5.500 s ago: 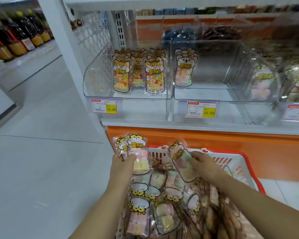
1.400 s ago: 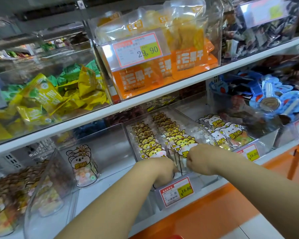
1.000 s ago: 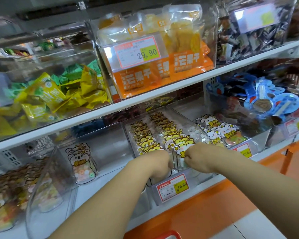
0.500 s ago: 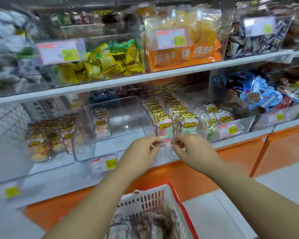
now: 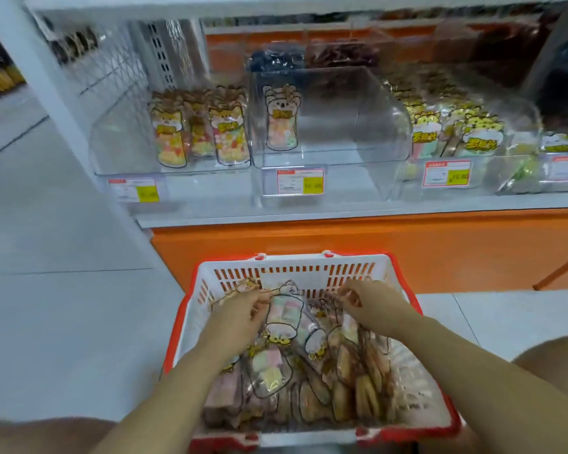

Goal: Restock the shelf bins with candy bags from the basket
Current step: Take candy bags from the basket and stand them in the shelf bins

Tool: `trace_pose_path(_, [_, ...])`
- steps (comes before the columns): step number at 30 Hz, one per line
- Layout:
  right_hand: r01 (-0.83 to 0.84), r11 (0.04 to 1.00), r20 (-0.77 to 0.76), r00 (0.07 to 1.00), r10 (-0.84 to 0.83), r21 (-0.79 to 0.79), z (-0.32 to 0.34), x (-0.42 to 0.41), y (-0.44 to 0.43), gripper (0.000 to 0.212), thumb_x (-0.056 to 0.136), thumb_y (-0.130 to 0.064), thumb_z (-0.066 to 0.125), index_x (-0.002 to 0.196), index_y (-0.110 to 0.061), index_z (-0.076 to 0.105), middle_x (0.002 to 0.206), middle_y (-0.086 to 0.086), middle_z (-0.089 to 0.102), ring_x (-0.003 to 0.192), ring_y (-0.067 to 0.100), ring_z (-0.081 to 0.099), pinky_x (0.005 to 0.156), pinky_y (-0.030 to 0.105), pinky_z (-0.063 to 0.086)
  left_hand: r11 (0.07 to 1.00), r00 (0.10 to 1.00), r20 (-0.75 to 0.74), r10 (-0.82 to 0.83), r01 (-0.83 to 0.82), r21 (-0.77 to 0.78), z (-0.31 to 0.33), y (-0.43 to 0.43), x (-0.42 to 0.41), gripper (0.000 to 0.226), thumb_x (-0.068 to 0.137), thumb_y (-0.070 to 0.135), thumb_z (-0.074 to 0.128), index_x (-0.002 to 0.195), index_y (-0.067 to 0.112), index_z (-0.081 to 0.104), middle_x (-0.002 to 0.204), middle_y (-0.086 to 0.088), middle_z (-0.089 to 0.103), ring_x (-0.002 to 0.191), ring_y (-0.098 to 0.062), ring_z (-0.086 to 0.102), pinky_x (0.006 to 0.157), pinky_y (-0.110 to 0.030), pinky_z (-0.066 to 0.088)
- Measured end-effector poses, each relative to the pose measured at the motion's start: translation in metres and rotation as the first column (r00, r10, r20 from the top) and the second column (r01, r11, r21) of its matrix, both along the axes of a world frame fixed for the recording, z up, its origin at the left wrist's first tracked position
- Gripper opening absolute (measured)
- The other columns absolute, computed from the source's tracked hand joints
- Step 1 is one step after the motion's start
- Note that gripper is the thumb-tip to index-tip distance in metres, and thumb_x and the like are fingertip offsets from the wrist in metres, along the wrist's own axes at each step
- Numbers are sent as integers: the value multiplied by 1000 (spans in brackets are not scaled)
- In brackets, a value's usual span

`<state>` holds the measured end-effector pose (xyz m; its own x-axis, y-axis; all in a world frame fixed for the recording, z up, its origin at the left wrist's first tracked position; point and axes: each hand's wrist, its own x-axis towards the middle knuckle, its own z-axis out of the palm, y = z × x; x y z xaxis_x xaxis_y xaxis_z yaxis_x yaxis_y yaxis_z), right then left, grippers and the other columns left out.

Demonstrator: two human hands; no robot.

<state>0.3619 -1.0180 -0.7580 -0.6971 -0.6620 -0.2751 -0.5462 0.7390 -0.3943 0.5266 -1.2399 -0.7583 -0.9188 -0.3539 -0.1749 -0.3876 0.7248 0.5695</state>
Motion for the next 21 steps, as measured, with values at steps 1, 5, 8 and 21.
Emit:
trace_pose_path(1, [-13, 999, 40, 999, 10, 52, -10, -2, 4, 20, 95, -25, 53, 113, -24, 62, 97, -4, 61, 87, 18, 60, 70, 27, 46, 999, 998, 53, -27, 29, -35, -12, -1, 3, 32, 98, 18, 55, 129, 25, 63, 133, 6, 61, 120, -17, 59, 97, -33, 49])
trace_pose_path(5, [-52, 967, 161, 987, 12, 251, -51, -9, 20, 49, 94, -16, 53, 142, -16, 46, 116, 8, 60, 87, 20, 58, 67, 26, 45, 972, 906, 420, -54, 144, -185, -59, -2, 13, 63, 100, 44, 49, 156, 40, 21, 167, -1, 9, 152, -31, 13, 119, -53, 24])
trace_pose_path(8, [-106, 920, 220, 975, 22, 376, -77, -3, 27, 72, 94, -19, 56, 157, -24, 21, 138, 15, 49, 115, 30, 59, 85, 37, 52, 969, 819, 561, -125, 223, -109, -85, 3, 24, 79, 100, 45, 51, 159, 40, -1, 167, -4, -16, 152, -36, -14, 119, -63, 15])
trace_pose_path(21, [-245, 769, -151, 902, 403, 590, -104, -2, 11, 66, 91, -8, 56, 151, -20, 30, 140, 7, 51, 135, 31, 30, 96, 45, 49, 967, 773, 622, -124, 236, -100, -97, 16, 20, 83, 99, 29, 52, 156, 44, -7, 164, -4, -27, 147, -41, -29, 116, -70, 9])
